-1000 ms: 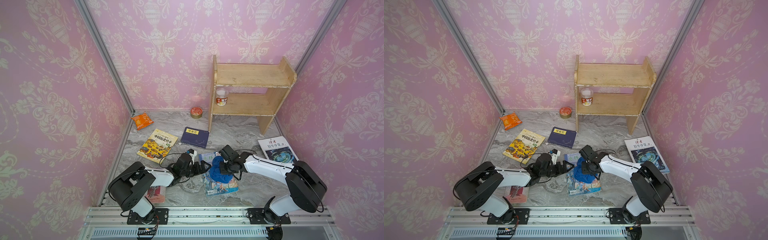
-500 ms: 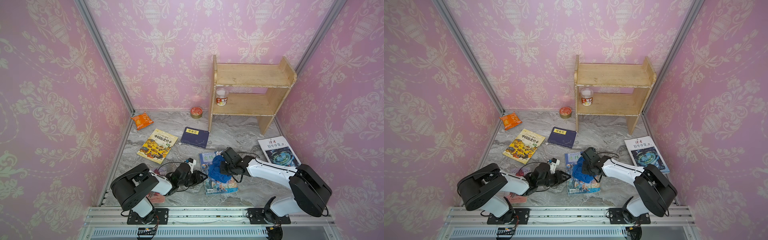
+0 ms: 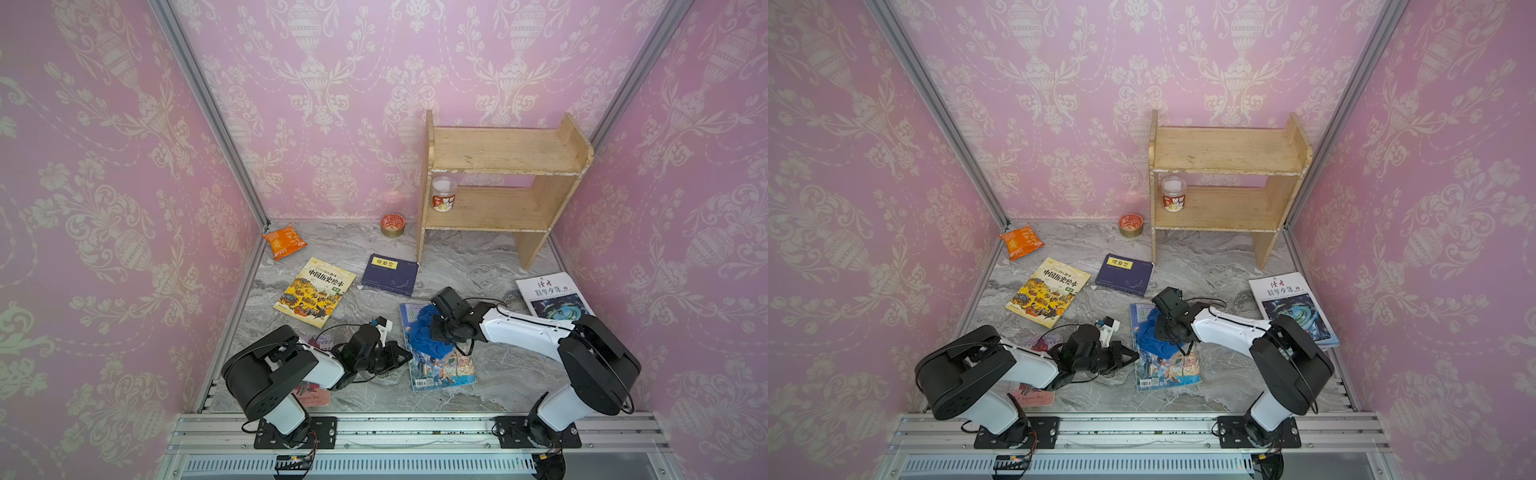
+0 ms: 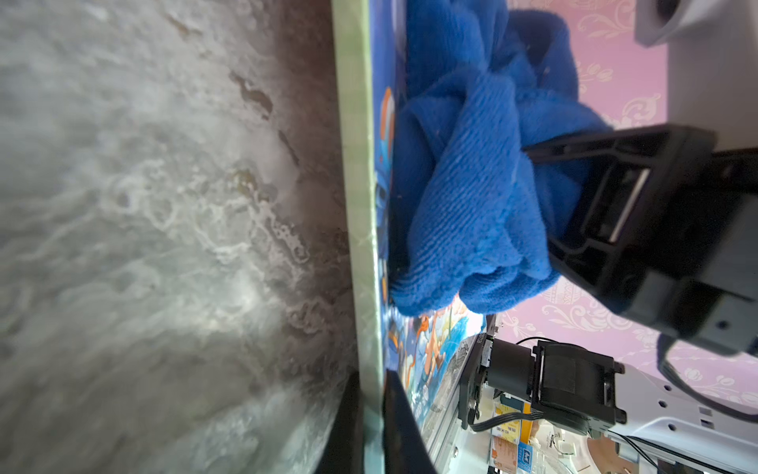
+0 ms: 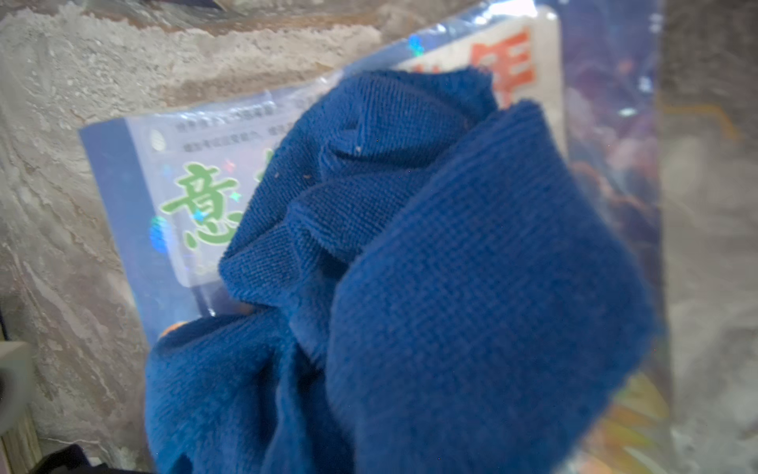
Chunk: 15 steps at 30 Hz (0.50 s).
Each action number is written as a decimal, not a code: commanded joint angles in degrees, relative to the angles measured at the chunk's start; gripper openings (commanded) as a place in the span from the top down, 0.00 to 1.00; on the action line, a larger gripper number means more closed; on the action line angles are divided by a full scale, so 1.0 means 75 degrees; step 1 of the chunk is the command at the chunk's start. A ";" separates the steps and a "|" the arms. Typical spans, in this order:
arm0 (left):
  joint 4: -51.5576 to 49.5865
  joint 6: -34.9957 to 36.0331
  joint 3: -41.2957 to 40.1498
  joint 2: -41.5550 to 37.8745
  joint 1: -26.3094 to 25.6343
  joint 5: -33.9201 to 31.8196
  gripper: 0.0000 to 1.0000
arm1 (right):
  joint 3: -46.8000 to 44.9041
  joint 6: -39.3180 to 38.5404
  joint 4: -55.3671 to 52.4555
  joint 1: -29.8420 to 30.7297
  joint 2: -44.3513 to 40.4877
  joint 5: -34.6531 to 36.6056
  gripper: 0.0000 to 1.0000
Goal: Wipe the cover of the book
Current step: Wipe the dirt from the cover of the book.
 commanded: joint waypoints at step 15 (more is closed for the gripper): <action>-0.5062 0.2953 0.1136 -0.1298 0.0471 0.0921 1.00 | -0.0516 -0.0350 -0.0889 -0.0887 0.0950 0.0804 1.00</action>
